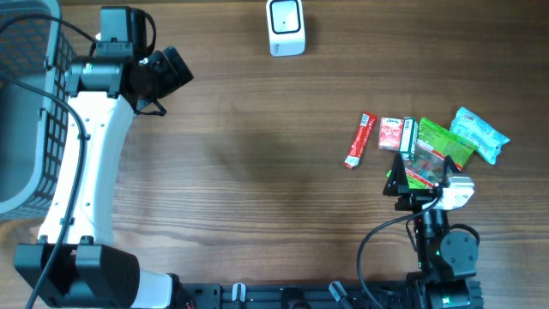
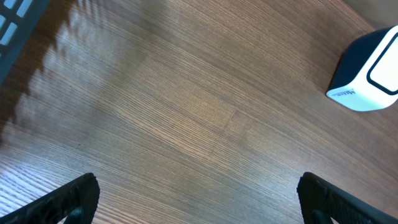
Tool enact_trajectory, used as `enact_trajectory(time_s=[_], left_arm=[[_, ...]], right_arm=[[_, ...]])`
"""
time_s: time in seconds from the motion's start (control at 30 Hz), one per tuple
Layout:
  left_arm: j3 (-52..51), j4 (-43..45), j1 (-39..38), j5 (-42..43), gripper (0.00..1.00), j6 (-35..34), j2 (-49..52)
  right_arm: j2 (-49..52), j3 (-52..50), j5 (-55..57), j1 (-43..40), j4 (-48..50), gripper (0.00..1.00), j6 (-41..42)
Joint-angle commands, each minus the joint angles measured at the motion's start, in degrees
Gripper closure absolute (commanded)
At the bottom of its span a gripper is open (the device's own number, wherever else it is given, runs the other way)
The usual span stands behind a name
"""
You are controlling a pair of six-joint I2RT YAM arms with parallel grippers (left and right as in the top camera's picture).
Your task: Scan the item barcode
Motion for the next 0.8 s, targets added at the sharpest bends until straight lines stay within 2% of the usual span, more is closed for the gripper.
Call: enact_trajectory(time_s=[0.0,0.1,0.2,0.77], left_arm=[[-0.2,0.2,0.3,-0.2,0.0,0.2,-0.3],[-0.2,0.1,0.3,-0.2,0.0,0.2,-0.3],[-0.2,0.1,0.3,-0.2,0.0,0.2,-0.3],[-0.2,0.1,0.3,-0.2,0.0,0.2,-0.3]], right_arm=[[-0.6,-0.1,-0.3,-0.3,0.2,0.0,-2.8],[-0.6,-0.1,-0.5,-0.3,0.2,0.0,-2.9],[-0.6,-0.1,-1.6,-0.3,0.1,0.0,-6.8],[-0.5,0.0,-3.7,-0.3,-0.1,0.0,-6.8]])
